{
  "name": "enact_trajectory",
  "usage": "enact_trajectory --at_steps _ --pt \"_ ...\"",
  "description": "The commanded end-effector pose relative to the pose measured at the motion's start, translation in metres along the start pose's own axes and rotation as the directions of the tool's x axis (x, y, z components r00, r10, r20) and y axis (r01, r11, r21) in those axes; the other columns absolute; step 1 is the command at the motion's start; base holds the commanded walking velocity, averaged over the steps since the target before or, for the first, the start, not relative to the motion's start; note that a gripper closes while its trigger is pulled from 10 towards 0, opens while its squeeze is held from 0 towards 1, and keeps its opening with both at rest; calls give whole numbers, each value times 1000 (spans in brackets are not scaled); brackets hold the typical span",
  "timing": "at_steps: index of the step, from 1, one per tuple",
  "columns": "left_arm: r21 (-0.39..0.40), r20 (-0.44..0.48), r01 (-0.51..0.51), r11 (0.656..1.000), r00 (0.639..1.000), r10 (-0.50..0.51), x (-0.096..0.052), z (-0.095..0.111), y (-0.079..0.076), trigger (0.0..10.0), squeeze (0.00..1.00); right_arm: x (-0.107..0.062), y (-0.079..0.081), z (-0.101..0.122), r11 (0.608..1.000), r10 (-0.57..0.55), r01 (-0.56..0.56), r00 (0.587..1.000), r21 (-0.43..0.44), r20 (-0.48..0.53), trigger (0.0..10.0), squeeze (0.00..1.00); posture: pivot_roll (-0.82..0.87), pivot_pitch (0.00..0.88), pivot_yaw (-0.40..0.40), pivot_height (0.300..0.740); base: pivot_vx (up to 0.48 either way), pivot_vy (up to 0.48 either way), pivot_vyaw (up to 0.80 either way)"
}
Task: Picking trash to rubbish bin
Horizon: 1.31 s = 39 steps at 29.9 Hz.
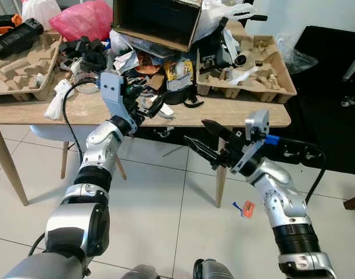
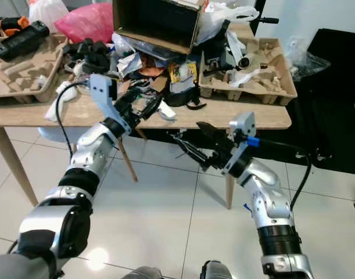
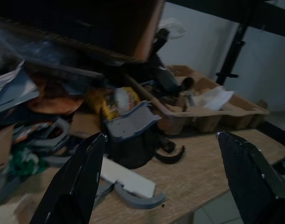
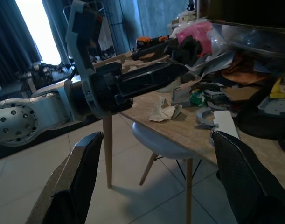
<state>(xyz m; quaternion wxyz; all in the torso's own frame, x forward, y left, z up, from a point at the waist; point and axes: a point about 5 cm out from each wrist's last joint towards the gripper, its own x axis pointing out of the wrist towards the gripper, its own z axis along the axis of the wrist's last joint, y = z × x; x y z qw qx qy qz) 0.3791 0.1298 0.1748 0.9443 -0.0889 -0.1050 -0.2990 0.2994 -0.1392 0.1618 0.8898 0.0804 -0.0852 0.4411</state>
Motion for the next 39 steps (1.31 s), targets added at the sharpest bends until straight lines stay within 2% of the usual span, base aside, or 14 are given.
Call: enact_trajectory --at_steps 1,12,15,20,26,28,39 --pt "18 -39 -28 999 999 28 -5 -7 4 10000 0 2 1 -5 1000 -8 8 1000 -5 -21 10000 0 171 108 -28 740 0 0 0" --pt "49 -65 -122 991 990 125 -10 -16 5 10000 0 10 2 -16 998 -39 35 994 -46 -102 10000 0 173 100 -30 740 161 0 0" --pt "60 -73 -134 989 988 138 -11 -19 5 10000 0 15 8 -18 1000 -9 8 995 -14 -96 10000 0 177 96 -32 740 271 0 0" --pt "74 -75 -146 987 986 151 -12 -17 9 10000 0 17 15 -15 999 50 -51 996 -10 -73 10000 0 177 96 -32 740 277 0 307" --pt "88 -68 -154 984 985 160 -12 -14 10 10000 0 18 12 -13 1000 29 -30 998 -11 -62 10000 0 177 96 -32 740 279 0 757" --pt "91 -65 -152 984 985 159 -11 -14 10 10000 0 17 11 -13 999 14 -16 998 -36 -64 10000 0 177 96 -32 740 281 0 0" --pt "77 -51 -102 992 993 106 -7 -12 2 10000 0 15 6 -13 998 -38 35 997 -43 -71 10000 0 175 103 -30 740 281 0 0"
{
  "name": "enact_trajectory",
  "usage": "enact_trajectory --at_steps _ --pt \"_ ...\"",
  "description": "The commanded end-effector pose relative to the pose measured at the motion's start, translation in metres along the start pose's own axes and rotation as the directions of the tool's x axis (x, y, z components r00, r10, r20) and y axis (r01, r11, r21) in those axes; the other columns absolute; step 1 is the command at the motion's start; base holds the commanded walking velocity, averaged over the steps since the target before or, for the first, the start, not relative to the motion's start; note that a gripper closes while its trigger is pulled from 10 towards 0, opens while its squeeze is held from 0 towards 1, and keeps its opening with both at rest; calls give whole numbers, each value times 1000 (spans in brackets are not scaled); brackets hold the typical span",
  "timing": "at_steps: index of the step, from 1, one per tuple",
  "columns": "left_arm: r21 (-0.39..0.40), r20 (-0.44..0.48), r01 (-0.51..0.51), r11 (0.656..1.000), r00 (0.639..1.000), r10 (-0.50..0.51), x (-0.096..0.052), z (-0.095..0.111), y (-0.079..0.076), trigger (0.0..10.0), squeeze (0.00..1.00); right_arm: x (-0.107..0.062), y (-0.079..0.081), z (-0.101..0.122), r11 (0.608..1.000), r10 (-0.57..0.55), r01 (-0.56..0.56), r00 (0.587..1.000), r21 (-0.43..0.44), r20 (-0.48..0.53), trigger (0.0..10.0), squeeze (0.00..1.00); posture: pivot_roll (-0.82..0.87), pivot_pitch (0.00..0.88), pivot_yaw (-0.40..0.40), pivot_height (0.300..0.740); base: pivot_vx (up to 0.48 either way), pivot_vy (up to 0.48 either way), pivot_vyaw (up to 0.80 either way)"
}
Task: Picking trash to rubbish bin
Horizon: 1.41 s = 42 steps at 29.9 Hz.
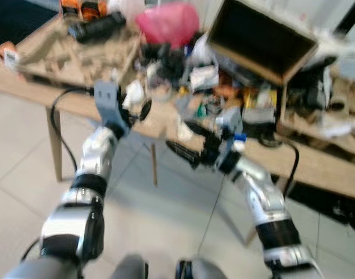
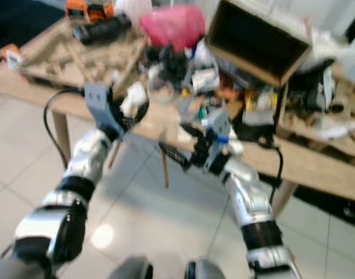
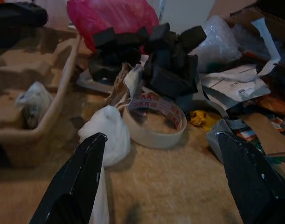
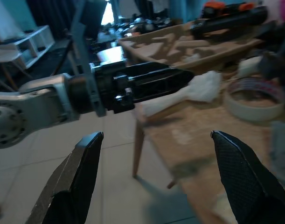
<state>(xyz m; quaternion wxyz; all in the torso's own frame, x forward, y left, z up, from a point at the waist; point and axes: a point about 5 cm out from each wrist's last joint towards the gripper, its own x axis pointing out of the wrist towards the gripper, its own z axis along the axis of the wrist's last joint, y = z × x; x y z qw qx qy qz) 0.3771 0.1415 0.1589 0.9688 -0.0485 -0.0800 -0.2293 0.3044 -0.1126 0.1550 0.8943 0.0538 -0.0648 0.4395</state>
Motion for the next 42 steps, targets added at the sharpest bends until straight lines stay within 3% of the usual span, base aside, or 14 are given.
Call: enact_trajectory --at_steps 1,8,16,32,42 --pt "-12 19 54 998 998 -54 5 2 -10 10000 0 -7 -6 -1 999 -40 40 999 -14 -12 10000 0 175 103 -30 740 281 0 0" --pt "24 92 202 979 975 -204 13 25 -20 10000 0 -14 -19 3 993 -120 120 993 -17 -11 10000 0 175 103 -30 740 41 0 0" --pt "37 93 270 962 958 -273 16 27 -32 10000 0 -15 -20 3 990 -142 141 990 -19 -8 10000 0 172 110 -25 740 292 0 0" --pt "30 97 310 950 945 -311 14 29 -37 10000 0 -16 -19 0 987 -157 157 987 -19 -17 10000 0 169 116 -18 740 354 0 0" --pt "125 110 435 892 887 -448 10 47 -43 10000 0 -21 -27 -2 977 -209 206 977 -56 -47 10000 0 170 117 -18 740 0 0 0"
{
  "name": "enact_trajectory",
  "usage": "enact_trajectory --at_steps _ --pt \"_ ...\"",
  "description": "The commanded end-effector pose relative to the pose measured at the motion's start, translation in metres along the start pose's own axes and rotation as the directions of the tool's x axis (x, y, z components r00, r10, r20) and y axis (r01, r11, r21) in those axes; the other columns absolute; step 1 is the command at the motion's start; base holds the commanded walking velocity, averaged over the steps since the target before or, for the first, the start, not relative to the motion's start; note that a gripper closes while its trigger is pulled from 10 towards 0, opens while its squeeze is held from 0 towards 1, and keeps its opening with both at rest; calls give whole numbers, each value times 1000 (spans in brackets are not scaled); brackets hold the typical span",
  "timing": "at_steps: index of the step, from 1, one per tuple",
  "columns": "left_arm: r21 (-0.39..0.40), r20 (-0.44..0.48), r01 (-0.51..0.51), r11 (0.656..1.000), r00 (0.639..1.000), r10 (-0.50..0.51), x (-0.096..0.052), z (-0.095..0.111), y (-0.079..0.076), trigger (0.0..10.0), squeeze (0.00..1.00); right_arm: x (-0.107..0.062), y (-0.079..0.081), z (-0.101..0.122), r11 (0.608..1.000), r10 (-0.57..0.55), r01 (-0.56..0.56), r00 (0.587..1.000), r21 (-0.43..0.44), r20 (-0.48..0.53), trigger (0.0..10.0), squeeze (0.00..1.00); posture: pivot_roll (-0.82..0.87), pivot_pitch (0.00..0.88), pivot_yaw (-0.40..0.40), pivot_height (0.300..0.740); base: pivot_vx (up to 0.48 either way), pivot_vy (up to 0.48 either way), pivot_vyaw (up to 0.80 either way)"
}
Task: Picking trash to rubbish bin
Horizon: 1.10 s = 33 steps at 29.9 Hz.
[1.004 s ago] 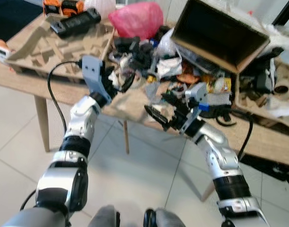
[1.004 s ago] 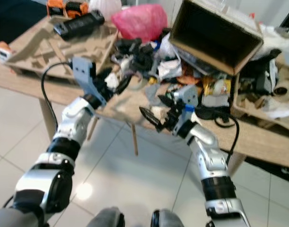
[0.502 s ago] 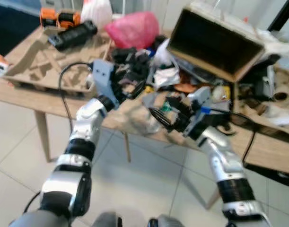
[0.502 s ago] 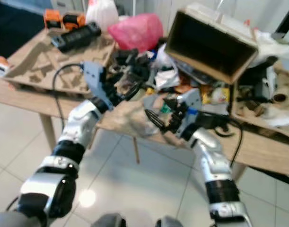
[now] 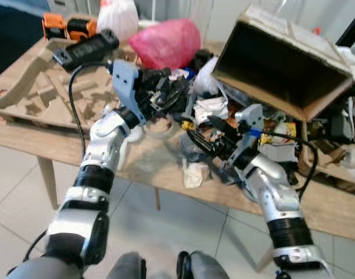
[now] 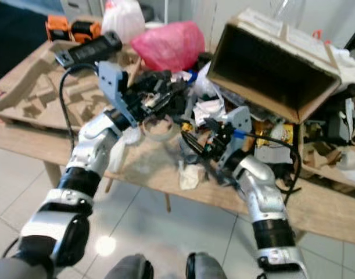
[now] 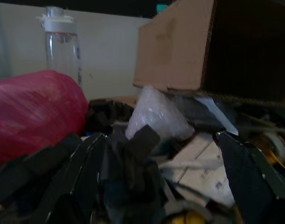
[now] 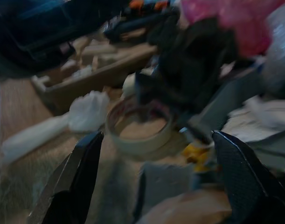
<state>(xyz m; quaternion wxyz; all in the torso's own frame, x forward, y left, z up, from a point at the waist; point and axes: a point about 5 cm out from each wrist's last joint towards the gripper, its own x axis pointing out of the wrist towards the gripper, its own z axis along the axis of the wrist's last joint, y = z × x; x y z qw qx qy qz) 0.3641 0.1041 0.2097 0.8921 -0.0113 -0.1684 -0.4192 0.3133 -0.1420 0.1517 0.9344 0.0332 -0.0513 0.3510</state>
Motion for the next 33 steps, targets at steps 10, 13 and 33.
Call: enact_trajectory --at_steps 10,13,33 --pt "229 -95 79 970 994 -59 -10 27 24 10000 0 -6 -1 -7 998 -1 -3 997 -61 -73 10000 0 167 113 -25 740 0 0 0" --pt "260 -109 31 965 994 -3 -11 27 31 10000 0 -6 -3 -6 998 -17 13 998 -62 -65 10000 0 160 119 -27 740 0 0 0" --pt "167 -86 37 985 996 -22 27 33 33 10000 0 -31 4 27 989 -97 98 995 -110 17 10000 0 55 280 -34 740 0 0 0"
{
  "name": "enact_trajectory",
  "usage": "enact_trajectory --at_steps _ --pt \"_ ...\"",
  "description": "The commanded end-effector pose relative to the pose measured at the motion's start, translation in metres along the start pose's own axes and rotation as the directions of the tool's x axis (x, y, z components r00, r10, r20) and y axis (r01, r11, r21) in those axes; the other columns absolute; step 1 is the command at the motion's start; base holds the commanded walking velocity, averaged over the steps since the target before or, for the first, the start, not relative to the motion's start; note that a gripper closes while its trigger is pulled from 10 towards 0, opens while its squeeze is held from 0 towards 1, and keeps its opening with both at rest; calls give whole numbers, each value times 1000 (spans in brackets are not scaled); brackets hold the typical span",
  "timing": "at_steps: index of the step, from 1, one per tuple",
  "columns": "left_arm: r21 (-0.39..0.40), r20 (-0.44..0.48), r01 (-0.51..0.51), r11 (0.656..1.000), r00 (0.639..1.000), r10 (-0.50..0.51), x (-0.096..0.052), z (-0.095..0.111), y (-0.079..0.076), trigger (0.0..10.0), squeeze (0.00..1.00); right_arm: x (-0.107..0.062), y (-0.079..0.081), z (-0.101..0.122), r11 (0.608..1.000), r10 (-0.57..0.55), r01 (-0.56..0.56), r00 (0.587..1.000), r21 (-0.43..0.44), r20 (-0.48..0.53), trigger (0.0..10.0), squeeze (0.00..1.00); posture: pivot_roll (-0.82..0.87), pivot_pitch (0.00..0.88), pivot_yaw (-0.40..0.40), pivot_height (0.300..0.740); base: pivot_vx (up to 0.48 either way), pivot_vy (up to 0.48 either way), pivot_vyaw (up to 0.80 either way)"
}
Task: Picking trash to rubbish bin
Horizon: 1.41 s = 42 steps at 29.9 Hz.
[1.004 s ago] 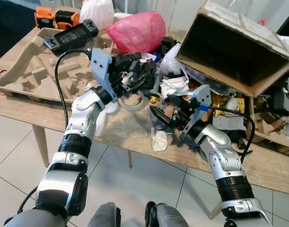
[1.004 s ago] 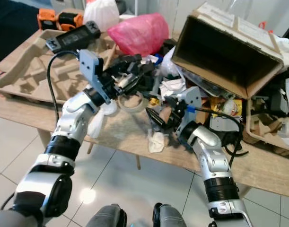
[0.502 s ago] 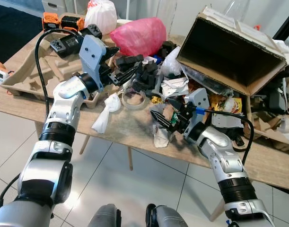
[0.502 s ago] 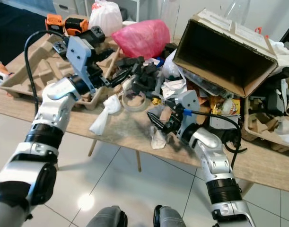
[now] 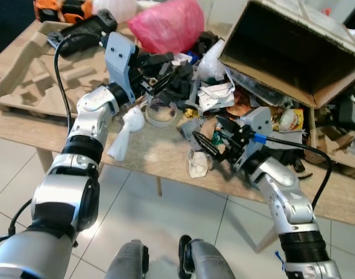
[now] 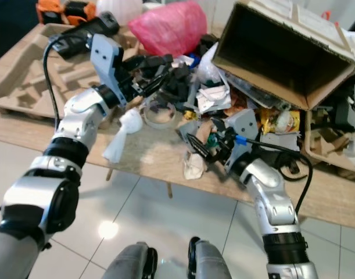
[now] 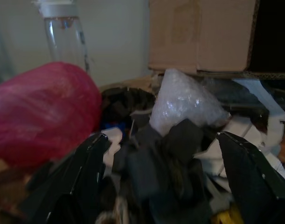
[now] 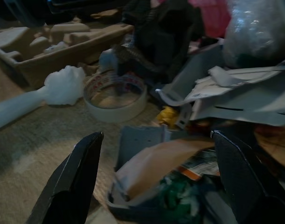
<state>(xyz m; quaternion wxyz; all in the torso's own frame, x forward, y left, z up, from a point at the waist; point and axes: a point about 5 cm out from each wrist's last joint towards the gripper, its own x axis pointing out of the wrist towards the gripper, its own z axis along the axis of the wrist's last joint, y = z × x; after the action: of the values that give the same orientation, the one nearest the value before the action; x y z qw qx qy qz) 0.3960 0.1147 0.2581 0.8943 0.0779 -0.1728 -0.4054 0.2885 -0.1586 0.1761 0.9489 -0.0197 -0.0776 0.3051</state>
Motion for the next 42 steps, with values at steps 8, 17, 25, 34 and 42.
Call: enact_trajectory --at_steps 8,17,25,34,42 --pt "93 -68 72 993 996 -66 5 -4 -7 10000 0 -6 5 11 1000 -10 10 1000 5 17 10000 0 46 304 -29 740 0 0 0" --pt "212 -168 49 976 986 -13 2 -17 -9 0 0 -7 10 18 1000 4 -4 1000 15 26 10000 0 45 307 -29 740 0 0 0" --pt "228 -158 31 973 987 5 3 -15 -7 0 0 -8 12 25 1000 25 -26 999 16 46 10000 0 42 303 -29 740 0 0 0" --pt "182 -123 17 983 992 5 5 -14 -9 0 0 -8 14 30 997 65 -67 996 25 68 10000 0 47 277 -19 740 0 0 0" --pt "-35 48 47 998 998 -45 0 0 -4 0 0 -6 10 34 997 74 -76 993 22 94 10000 0 70 234 -13 740 0 0 0"
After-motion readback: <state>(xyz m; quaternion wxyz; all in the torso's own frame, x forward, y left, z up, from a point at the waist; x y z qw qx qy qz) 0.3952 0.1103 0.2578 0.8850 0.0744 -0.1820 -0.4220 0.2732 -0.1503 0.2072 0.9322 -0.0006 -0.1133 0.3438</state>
